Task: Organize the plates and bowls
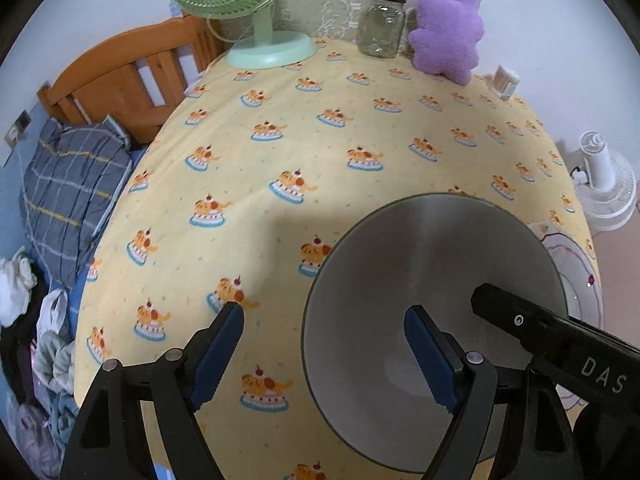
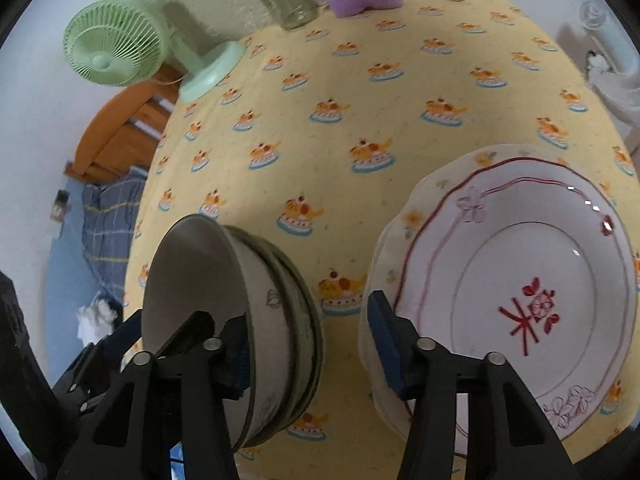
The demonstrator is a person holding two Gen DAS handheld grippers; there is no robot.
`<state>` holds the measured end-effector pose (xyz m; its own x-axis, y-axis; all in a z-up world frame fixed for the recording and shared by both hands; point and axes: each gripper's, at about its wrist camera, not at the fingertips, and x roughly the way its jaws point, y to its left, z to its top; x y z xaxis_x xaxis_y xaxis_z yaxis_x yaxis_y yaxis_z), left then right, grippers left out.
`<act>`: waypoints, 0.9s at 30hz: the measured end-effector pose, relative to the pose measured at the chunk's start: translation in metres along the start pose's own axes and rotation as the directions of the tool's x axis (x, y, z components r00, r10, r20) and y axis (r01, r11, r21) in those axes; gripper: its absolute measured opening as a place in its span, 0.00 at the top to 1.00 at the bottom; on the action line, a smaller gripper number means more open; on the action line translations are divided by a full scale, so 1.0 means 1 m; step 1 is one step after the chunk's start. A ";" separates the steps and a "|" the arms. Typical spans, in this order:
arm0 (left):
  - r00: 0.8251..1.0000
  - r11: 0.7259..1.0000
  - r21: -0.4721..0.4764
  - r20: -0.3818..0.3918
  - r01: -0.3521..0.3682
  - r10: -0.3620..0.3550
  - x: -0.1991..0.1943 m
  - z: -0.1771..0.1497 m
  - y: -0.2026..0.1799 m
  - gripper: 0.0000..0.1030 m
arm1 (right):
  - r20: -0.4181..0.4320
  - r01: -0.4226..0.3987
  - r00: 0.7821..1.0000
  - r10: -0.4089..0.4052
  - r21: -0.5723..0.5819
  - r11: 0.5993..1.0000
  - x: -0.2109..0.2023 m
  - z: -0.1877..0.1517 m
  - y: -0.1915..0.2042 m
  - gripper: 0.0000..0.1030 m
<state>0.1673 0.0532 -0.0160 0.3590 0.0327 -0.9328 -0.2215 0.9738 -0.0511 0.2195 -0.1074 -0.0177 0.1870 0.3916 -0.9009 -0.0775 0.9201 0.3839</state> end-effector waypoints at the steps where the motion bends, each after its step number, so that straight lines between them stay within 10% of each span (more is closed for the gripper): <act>1: 1.000 1.000 -0.005 -0.005 -0.010 0.010 0.000 0.000 0.000 0.19 | -0.007 -0.008 1.000 0.008 -0.008 1.000 0.001 0.000 0.000 0.50; 13: 0.999 0.999 0.013 -0.030 -0.035 0.035 0.001 -0.004 -0.003 0.21 | -0.066 -0.065 0.996 0.064 -0.011 0.998 0.014 -0.001 0.001 0.70; 27: 0.983 0.981 0.076 -0.056 0.177 -0.173 0.021 0.003 0.008 0.22 | -0.050 0.051 0.998 -0.048 0.063 0.997 0.011 -0.004 0.010 0.72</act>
<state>0.1760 0.0627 -0.0344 0.3405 -0.1486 -0.9284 -0.0847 0.9786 -0.1877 0.2165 -0.0935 -0.0248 0.1411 0.3465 -0.9274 -0.0064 0.9370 0.3492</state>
